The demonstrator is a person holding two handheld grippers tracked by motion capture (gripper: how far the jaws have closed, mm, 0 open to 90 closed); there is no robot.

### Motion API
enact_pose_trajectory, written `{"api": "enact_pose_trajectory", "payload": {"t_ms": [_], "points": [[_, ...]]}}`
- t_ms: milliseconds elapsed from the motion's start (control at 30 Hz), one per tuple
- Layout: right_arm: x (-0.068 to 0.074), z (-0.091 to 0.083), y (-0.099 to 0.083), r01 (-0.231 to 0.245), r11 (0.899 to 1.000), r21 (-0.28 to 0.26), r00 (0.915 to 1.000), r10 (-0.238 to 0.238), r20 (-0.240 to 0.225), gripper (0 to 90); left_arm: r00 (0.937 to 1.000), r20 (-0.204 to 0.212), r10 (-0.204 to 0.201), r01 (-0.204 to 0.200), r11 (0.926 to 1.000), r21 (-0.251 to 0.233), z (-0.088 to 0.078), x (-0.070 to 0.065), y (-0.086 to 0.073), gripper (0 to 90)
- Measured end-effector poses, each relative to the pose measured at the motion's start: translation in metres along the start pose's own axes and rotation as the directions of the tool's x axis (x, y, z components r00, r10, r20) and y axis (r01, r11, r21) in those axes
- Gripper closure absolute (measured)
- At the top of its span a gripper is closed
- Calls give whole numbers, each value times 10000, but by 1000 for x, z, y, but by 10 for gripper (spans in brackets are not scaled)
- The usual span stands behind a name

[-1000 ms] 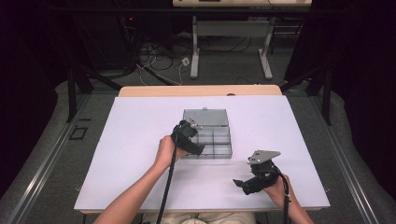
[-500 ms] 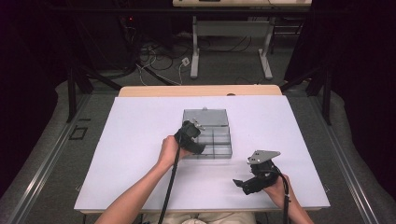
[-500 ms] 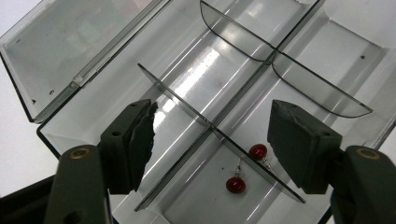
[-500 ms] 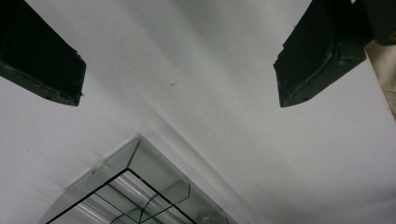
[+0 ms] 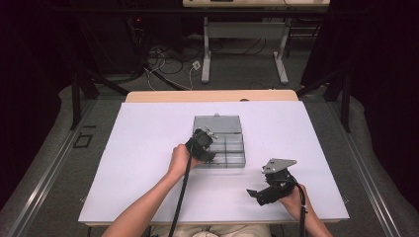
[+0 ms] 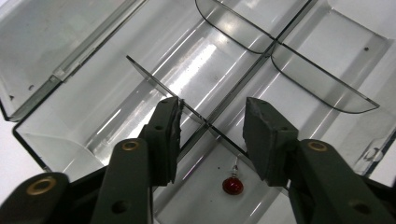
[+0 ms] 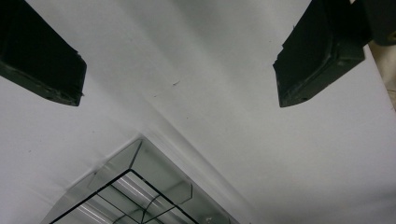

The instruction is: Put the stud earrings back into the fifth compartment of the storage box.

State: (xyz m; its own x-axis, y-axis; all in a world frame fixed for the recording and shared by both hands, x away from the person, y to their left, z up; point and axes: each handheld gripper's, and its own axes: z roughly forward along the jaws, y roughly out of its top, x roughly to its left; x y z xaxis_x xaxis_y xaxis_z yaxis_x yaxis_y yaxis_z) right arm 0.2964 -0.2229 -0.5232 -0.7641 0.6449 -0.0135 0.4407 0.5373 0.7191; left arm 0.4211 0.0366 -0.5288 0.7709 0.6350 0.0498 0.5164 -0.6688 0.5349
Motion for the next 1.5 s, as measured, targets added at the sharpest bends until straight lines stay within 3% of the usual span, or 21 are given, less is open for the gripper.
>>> {"api": "enact_pose_trajectory", "payload": {"t_ms": [667, 1133, 1333, 1500], "points": [[-2, 2, 2, -121, 9999, -115, 9999, 122, 105, 22, 9993, 144, -353, 358, 9986, -394, 1, 4, -4, 616], [-16, 6, 13, -178, 9998, -133, 9994, 181, 294, 70, 9991, 188, -371, 380, 9979, -530, 1, 5, -7, 617], [-29, 11, 21, -379, 9987, -349, 9982, 394, 448, 147, 9991, 213, -357, 368, 9978, -551, 0, 5, -7, 618], [-41, 17, 29, -606, 9975, -356, 9961, 628, 627, 293, 9989, 212, -417, 429, 9972, -618, 1, 5, -8, 617]]}}
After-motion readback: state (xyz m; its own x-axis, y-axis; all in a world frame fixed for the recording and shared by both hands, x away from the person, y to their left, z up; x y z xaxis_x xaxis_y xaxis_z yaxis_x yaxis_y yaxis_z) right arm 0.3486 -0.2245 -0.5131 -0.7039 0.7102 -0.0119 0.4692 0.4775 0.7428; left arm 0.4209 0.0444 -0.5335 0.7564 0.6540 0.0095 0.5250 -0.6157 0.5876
